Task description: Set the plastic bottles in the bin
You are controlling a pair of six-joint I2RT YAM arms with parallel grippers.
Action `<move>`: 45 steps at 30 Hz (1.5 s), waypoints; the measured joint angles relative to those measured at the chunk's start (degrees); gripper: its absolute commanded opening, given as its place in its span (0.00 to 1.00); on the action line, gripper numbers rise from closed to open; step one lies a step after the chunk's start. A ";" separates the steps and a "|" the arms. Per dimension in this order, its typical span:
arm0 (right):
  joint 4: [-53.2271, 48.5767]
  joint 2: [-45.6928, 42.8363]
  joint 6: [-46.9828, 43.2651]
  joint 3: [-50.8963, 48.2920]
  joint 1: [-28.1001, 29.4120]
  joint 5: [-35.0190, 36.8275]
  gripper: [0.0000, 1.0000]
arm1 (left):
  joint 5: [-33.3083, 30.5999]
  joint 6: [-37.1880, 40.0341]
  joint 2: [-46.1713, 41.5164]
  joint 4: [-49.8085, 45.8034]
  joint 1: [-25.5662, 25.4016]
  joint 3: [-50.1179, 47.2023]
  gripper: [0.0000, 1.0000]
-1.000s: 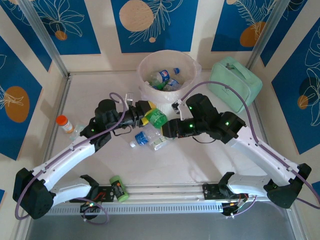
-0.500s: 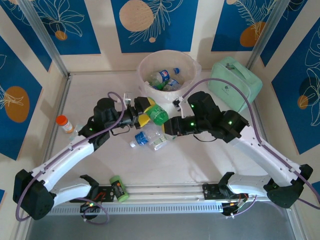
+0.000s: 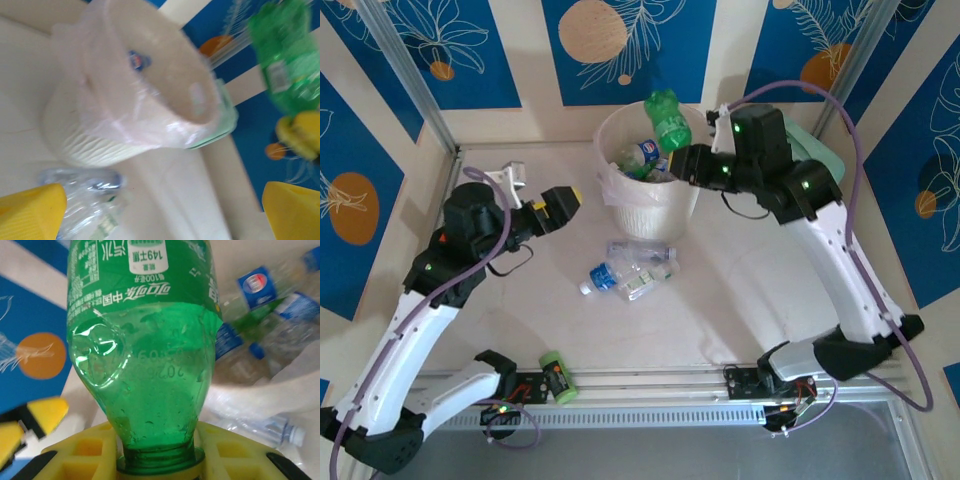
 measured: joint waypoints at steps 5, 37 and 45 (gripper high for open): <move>-3.04 9.88 -1.51 8.79 -4.22 2.05 0.20 | -3.06 4.37 1.55 -3.98 0.00 -7.30 1.00; -9.33 10.29 -3.08 10.91 -2.23 8.74 0.68 | -1.57 6.93 14.23 6.16 0.00 -24.65 0.93; -3.63 -9.77 1.14 -15.85 8.13 9.66 0.74 | 2.62 6.25 18.45 15.63 0.00 -27.08 0.91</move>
